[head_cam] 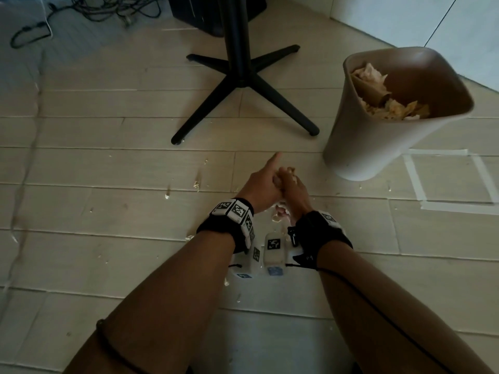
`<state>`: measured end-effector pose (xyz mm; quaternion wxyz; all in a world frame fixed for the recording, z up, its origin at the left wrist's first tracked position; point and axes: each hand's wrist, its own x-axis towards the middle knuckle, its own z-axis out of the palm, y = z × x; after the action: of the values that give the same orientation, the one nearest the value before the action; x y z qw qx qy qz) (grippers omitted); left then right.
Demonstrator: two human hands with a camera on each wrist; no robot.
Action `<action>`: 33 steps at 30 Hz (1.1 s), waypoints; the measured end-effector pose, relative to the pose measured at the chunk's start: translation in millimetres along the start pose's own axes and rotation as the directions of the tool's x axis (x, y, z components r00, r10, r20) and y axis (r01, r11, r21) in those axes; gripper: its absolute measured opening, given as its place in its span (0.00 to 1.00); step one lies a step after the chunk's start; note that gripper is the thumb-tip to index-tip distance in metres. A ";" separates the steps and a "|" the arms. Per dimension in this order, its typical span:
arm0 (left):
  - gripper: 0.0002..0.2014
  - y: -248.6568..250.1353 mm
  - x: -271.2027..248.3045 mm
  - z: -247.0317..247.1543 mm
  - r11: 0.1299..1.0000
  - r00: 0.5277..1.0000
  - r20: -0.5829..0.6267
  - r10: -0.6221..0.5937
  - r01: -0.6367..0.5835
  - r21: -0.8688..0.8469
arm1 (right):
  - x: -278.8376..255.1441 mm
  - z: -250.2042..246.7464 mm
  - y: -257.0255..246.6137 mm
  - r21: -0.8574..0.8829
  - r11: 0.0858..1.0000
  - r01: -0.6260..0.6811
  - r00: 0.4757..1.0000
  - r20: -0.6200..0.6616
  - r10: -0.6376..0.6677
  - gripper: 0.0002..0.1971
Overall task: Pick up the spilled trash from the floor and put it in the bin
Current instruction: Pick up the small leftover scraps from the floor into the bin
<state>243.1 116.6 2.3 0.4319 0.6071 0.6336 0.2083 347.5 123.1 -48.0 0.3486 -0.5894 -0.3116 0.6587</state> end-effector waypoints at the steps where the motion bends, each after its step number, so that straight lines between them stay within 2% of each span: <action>1: 0.49 2.5 -1.5 -1.9 0.999 0.999 0.045 -0.005 0.007 -0.052 | 2.5 -2.1 -0.8 0.021 1.000 0.018 0.998 -0.053 -0.016 0.19; 2: 0.53 3.8 -1.6 -3.4 0.995 0.996 0.083 -0.011 0.019 -0.100 | 6.7 -4.2 -0.2 0.030 0.999 0.033 0.995 -0.099 -0.030 0.15; 4: 0.55 6.3 -1.3 -6.3 0.979 0.988 0.151 -0.018 0.048 -0.197 | 10.8 -8.0 0.2 -0.002 0.998 0.059 0.988 -0.143 -0.059 0.12; 7: 0.54 12.5 -2.4 -7.9 0.956 0.982 0.189 0.009 0.046 -0.289 | 10.0 -8.0 -2.2 -0.030 0.992 0.120 0.983 -0.138 -0.123 0.19; 9: 0.52 17.4 -4.7 -5.4 0.963 0.989 0.141 0.052 -0.013 -0.268 | 7.6 -5.5 -9.3 0.030 0.989 0.146 0.986 -0.079 -0.144 0.23; 11: 0.49 17.7 -4.0 -3.5 0.962 0.997 0.028 0.077 -0.067 -0.263 | 6.1 -5.3 -17.0 0.051 0.987 0.149 0.988 -0.042 -0.147 0.22; 13: 0.49 16.3 -2.4 -5.5 0.958 0.996 -0.021 0.081 -0.084 -0.273 | 6.9 -9.0 -22.7 0.000 0.989 0.146 0.986 -0.085 -0.146 0.19; 17: 0.52 26.5 -2.4 -15.9 0.938 0.987 0.133 0.088 -0.037 -0.346 | 11.3 -19.1 -35.7 -0.154 0.970 0.190 0.947 -0.231 -0.223 0.07; 21: 0.44 35.5 -0.2 -19.9 0.903 0.989 0.139 0.049 0.016 -0.429 | 10.1 -32.6 -60.3 -0.281 0.933 0.224 0.922 -0.249 -0.296 0.11; 25: 0.36 37.9 3.9 -15.0 0.865 0.989 0.146 -0.004 0.076 -0.497 | 0.2 -45.0 -102.3 -0.346 0.889 0.299 0.901 -0.204 -0.382 0.16; 28: 0.21 35.1 8.0 -9.3 0.846 0.996 0.068 -0.059 0.086 -0.526 | -11.9 -54.5 -143.3 -0.358 0.874 0.328 0.887 -0.203 -0.416 0.13; 30: 0.13 30.9 9.8 -5.2 0.845 0.995 0.028 -0.099 0.098 -0.526 | -21.5 -64.7 -177.5 -0.392 0.843 0.369 0.851 -0.221 -0.476 0.15; 32: 0.12 22.9 13.0 -0.6 0.849 0.990 0.004 -0.141 0.123 -0.513 | -27.8 -78.3 -208.1 -0.541 0.759 0.362 0.816 -0.210 -0.539 0.24; 33: 0.12 17.8 13.9 1.5 0.853 0.986 0.001 -0.165 0.144 -0.501 | -28.1 -88.7 -221.9 -0.612 0.709 0.350 0.782 -0.225 -0.581 0.25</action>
<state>256.3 132.6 11.4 0.5760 0.4174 0.6137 0.3425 457.8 224.7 140.2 0.3830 -0.6839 -0.5465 0.2948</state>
